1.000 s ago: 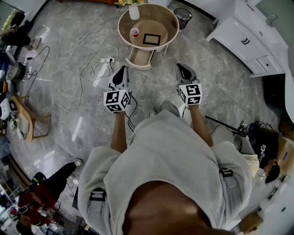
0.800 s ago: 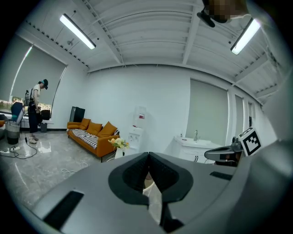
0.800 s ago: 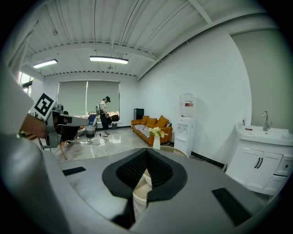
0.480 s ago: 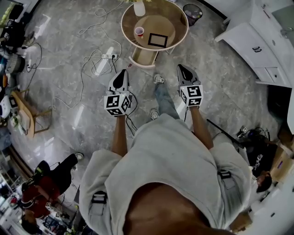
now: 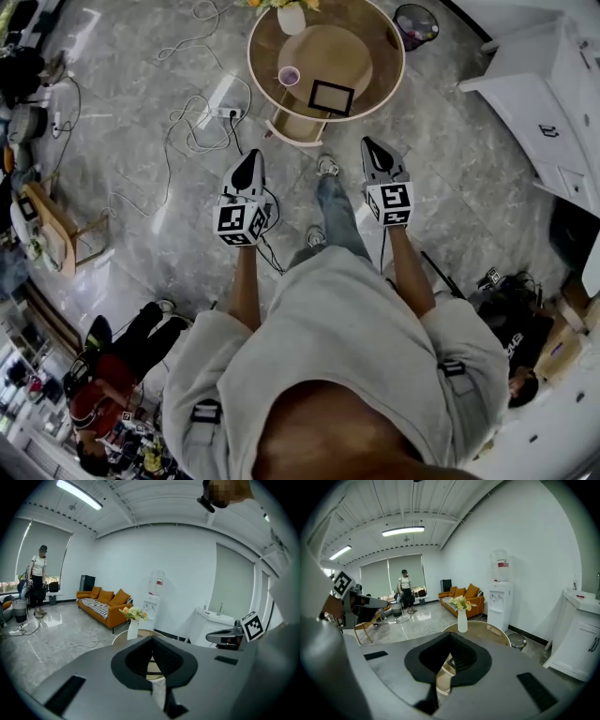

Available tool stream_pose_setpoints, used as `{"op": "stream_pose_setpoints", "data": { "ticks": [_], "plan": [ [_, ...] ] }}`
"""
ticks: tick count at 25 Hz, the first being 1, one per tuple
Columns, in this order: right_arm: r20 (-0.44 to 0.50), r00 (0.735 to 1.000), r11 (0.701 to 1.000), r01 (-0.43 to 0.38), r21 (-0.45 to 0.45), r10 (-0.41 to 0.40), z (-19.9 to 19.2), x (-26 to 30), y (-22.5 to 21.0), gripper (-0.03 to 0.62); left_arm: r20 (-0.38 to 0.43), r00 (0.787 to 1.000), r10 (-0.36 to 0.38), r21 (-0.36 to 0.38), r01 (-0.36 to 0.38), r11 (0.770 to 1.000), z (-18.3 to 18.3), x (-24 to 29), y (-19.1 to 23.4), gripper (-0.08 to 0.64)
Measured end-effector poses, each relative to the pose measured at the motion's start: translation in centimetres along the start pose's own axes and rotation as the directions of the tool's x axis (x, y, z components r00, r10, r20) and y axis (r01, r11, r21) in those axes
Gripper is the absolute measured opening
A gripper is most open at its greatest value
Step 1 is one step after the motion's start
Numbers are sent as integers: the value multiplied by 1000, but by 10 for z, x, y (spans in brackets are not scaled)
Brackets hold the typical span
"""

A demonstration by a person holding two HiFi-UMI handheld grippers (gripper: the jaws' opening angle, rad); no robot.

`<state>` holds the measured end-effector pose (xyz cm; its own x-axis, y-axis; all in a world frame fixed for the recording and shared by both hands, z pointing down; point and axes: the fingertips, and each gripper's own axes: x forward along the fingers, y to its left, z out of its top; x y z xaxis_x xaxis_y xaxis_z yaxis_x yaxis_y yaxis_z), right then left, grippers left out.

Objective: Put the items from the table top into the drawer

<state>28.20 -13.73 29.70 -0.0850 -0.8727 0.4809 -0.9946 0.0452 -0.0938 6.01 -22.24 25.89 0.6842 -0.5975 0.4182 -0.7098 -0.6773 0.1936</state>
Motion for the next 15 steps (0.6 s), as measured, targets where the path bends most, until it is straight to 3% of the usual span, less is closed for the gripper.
{"op": "stream_pose_setpoints", "data": {
  "ticks": [6, 15],
  "plan": [
    [-66, 997, 999, -43, -9, 42, -9, 69, -28, 23, -57, 998, 37, -8, -38, 999, -10, 63, 27, 15],
    [-83, 993, 997, -79, -6, 78, -28, 135, -43, 23, -110, 991, 72, -38, -77, 996, -48, 105, 55, 15]
  ]
}}
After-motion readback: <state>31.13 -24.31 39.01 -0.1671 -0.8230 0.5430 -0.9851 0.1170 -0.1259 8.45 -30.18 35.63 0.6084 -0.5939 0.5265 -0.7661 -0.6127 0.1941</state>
